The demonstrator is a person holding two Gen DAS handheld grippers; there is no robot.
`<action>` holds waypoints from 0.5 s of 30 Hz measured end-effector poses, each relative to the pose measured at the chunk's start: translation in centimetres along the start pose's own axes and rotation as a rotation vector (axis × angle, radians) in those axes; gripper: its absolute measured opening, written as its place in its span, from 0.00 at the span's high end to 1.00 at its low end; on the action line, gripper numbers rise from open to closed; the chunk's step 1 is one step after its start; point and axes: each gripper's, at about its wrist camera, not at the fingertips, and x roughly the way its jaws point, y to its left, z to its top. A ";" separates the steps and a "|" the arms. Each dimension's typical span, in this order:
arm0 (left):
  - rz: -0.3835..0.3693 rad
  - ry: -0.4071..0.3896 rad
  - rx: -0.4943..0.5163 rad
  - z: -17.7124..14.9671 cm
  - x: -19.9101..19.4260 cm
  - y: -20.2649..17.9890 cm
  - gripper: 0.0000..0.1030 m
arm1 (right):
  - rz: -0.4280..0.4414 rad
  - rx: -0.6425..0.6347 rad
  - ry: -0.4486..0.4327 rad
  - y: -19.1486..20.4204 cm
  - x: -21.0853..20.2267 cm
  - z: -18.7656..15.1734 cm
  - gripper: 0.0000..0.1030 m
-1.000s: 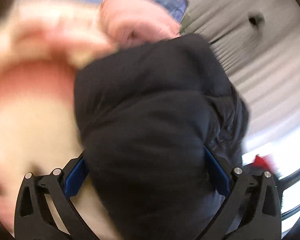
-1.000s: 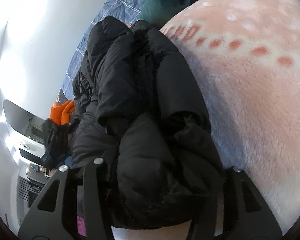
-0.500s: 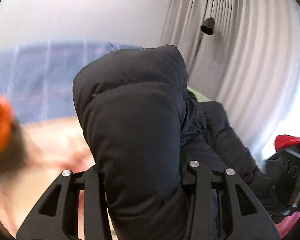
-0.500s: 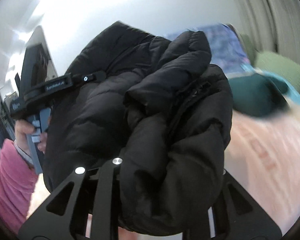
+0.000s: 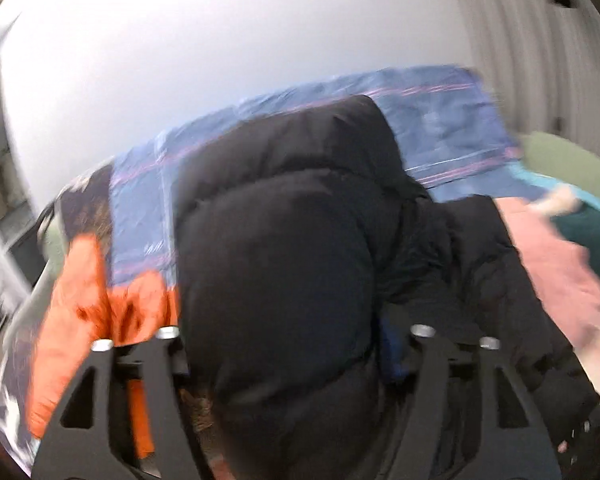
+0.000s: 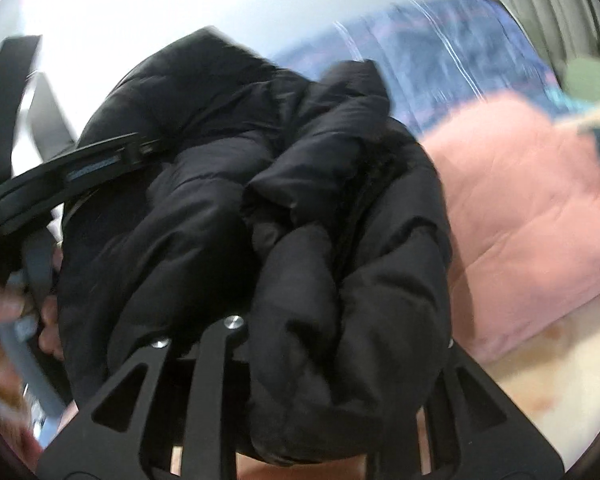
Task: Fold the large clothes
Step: 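Set the black jacket bundle down between the brown stack and pink jacket, open both grippers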
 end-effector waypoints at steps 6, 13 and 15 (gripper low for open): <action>0.006 0.111 -0.078 -6.7 6.8 -1.4 0.01 | -0.049 0.137 0.172 -3.8 8.0 -3.6 0.32; -0.102 0.137 -0.124 -10.7 4.3 0.9 0.01 | -0.100 0.050 0.168 -2.8 4.4 -3.2 0.19; -0.122 0.114 -0.137 -11.8 1.6 1.7 0.01 | -0.082 0.008 0.149 -1.7 0.8 -4.2 0.18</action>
